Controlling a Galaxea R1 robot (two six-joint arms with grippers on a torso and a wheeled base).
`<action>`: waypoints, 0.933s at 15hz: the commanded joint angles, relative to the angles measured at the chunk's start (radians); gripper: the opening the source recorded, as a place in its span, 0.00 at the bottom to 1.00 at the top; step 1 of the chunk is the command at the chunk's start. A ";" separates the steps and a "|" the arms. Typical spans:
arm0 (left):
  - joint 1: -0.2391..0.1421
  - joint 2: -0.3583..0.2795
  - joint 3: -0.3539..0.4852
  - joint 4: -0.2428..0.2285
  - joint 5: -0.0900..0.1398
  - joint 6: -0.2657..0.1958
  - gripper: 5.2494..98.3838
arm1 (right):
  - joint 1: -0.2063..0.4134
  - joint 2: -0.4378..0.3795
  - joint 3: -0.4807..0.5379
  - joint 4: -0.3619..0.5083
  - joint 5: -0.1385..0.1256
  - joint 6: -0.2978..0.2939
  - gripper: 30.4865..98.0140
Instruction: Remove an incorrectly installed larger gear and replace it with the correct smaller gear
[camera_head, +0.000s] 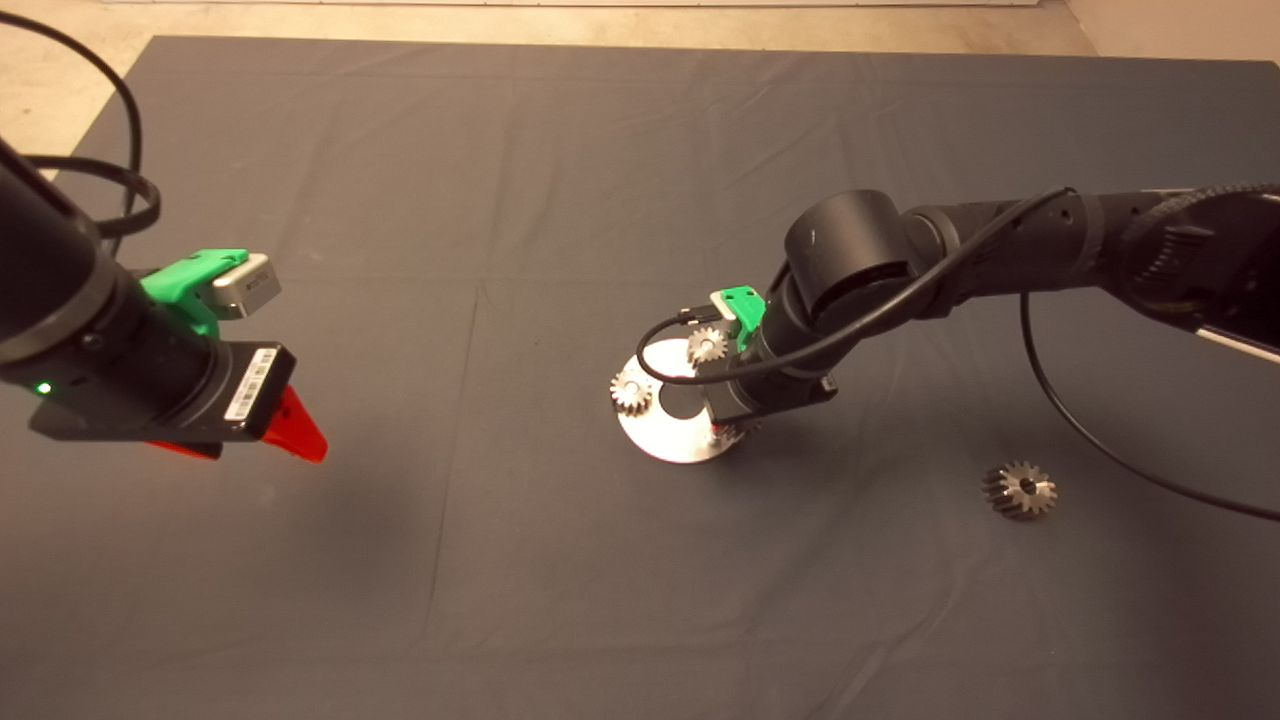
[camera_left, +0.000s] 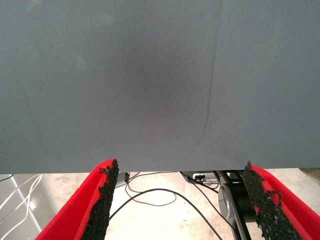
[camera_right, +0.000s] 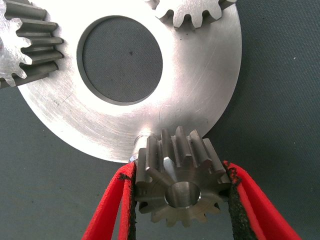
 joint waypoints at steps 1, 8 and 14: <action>-0.017 0.023 -0.016 0.005 0.133 0.006 0.63 | 0.031 -0.008 0.012 -0.020 0.003 0.000 0.08; -0.017 0.025 -0.016 0.005 0.133 0.006 0.63 | 0.069 0.030 0.013 -0.017 0.003 0.002 0.08; -0.017 0.023 -0.019 0.008 0.133 0.005 0.63 | 0.074 0.028 0.006 -0.021 0.003 0.003 0.08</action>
